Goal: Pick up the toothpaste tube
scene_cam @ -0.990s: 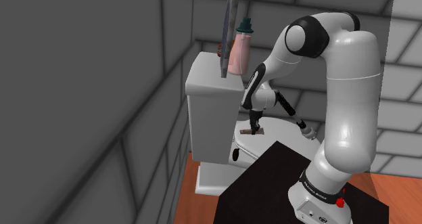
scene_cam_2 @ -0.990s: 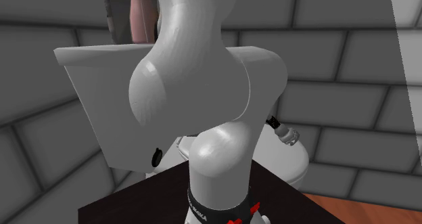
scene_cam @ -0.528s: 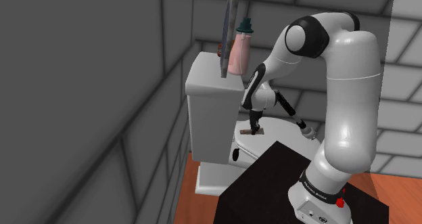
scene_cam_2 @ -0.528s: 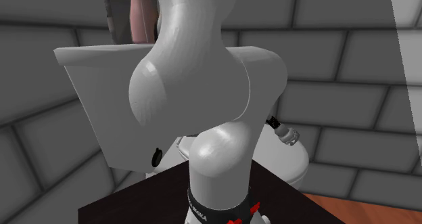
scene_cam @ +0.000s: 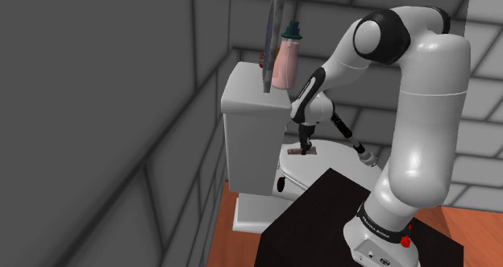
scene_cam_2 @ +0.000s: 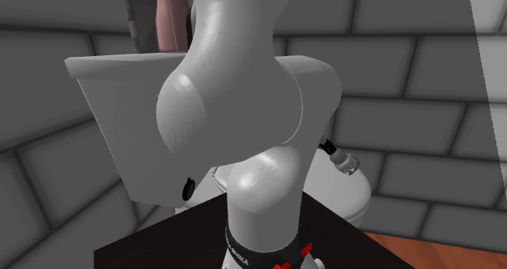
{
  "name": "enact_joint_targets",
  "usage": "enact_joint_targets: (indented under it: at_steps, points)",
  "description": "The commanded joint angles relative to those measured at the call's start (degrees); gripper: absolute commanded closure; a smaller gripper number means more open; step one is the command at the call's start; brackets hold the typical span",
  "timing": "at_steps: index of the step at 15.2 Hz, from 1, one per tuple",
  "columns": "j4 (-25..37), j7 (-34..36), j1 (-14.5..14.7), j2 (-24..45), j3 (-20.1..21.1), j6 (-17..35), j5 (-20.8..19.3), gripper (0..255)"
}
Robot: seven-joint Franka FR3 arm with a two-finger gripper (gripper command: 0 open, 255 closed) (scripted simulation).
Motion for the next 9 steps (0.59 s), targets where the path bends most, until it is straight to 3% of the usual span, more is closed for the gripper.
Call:
enact_joint_targets:
  at_steps: [1, 7, 9]
  points:
    - [-0.30, 1.15, 0.92, -1.78, -1.30, -1.27, -1.80, 255]
    - [-0.57, 4.99, 3.15, -7.27, -4.52, -5.58, -7.53, 255]
    - [-0.58, 5.10, 3.15, -7.42, -4.55, -5.70, -7.69, 255]
